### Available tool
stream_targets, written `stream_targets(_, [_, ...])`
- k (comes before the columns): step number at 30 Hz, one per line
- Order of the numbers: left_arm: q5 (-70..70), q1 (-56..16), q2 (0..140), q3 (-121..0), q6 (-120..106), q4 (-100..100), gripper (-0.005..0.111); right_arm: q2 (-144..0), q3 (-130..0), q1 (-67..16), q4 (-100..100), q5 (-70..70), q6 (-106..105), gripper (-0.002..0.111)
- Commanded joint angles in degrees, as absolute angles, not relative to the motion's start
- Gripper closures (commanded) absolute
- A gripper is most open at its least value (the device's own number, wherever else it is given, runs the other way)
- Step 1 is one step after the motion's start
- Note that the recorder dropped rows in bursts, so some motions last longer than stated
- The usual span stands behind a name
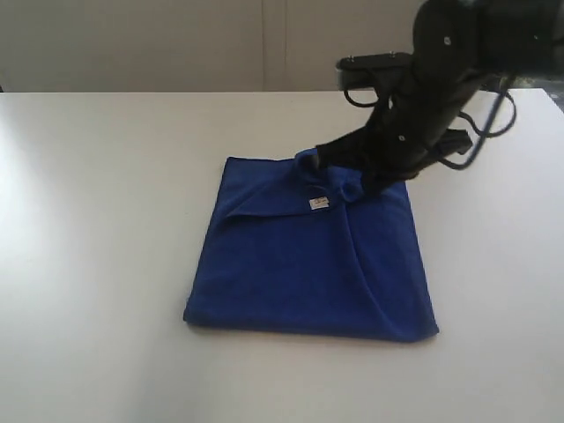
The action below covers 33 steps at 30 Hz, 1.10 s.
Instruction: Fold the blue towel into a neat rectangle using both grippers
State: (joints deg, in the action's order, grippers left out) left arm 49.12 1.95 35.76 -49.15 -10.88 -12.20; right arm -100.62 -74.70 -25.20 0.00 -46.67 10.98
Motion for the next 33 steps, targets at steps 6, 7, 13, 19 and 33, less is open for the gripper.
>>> stream_targets(6, [46.18,2.12,35.38,-48.75,-10.06,-14.93,0.107,-90.86,-59.40,-24.96,-2.42,-41.01,10.16,0.108])
stream_targets(7, [46.68,2.12,35.38,-48.75,-10.06,-15.35,0.107,-90.65,-58.86,-24.96,-2.53,-40.73,10.16,0.108])
stream_targets(13, [41.12,1.79,51.54,-47.06,-20.43,-37.68,0.107,-90.37,-54.67,-18.81,-2.41,-37.49,10.16,0.108])
stream_targets(19, [31.78,-15.45,84.38,-48.81,-35.30,-49.31,0.107,-91.45,-53.43,-18.05,1.98,-38.49,6.28,0.108])
stream_targets(33, [18.55,-28.74,99.13,-48.80,-34.36,-49.30,0.107,-96.48,-43.20,-18.19,28.43,-30.08,-13.31,0.108])
